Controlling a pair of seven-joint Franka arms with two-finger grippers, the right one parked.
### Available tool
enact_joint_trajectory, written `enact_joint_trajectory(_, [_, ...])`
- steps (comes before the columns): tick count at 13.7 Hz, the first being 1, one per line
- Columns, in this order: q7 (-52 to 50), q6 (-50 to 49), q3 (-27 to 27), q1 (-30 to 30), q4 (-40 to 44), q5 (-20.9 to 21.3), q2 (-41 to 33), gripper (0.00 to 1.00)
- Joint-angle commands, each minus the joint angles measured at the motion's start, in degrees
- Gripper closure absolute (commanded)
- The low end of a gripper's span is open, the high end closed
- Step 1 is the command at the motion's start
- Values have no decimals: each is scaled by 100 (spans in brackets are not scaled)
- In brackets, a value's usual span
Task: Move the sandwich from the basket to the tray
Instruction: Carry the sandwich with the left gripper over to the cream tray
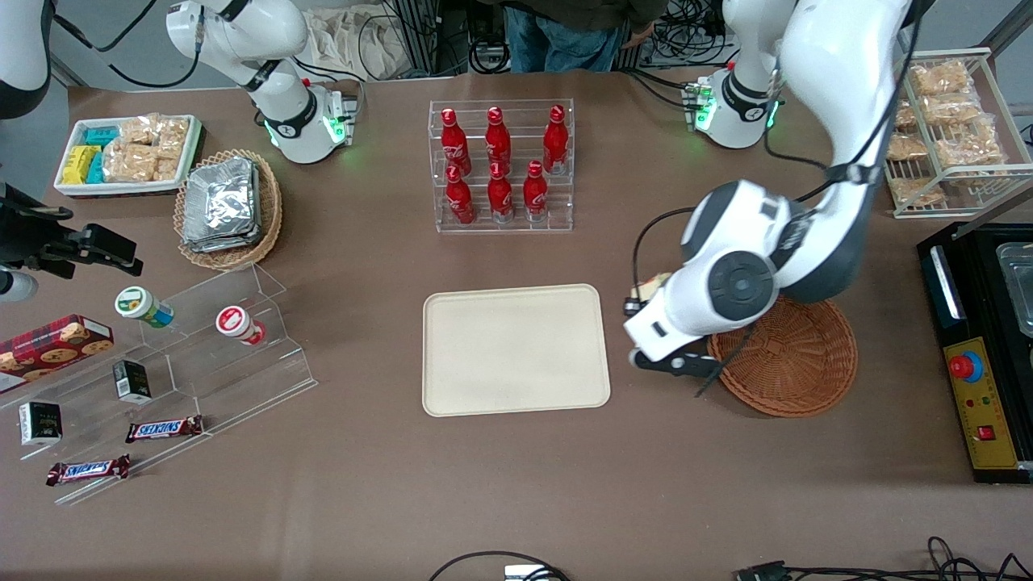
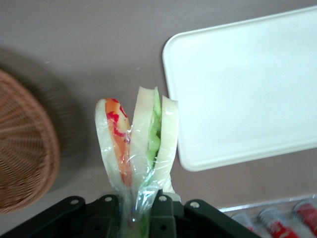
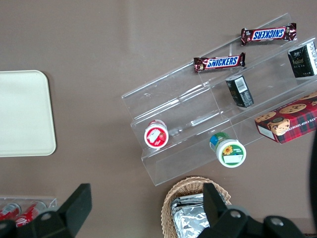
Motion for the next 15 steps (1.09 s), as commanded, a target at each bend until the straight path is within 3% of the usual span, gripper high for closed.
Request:
enact_joint_trajectory(1, [-492,438,46,-304,297,-47,586,100])
enact_joint_trajectory(8, [-546,1240,46,-560,280,-267,1378,100])
enact_joint_trajectory(10, [-572,1371,46,-656,271,-267,1501,93])
enact_joint_trajectory(11, [-625,1407,46,-674,280,-258,1571,80])
enact_joint_trajectory(12, [-634,1442,46,-665,280,-258,1615,57])
enact_joint_trajectory(13, [-634,1477,46,-674,271,-258,1625,33])
enact_joint_trajectory(14, [-625,1556,46,-674,271,-223,1625,0])
enact_joint_trajectory(15, [-634,1678,46,-674,271,-223,1625,0])
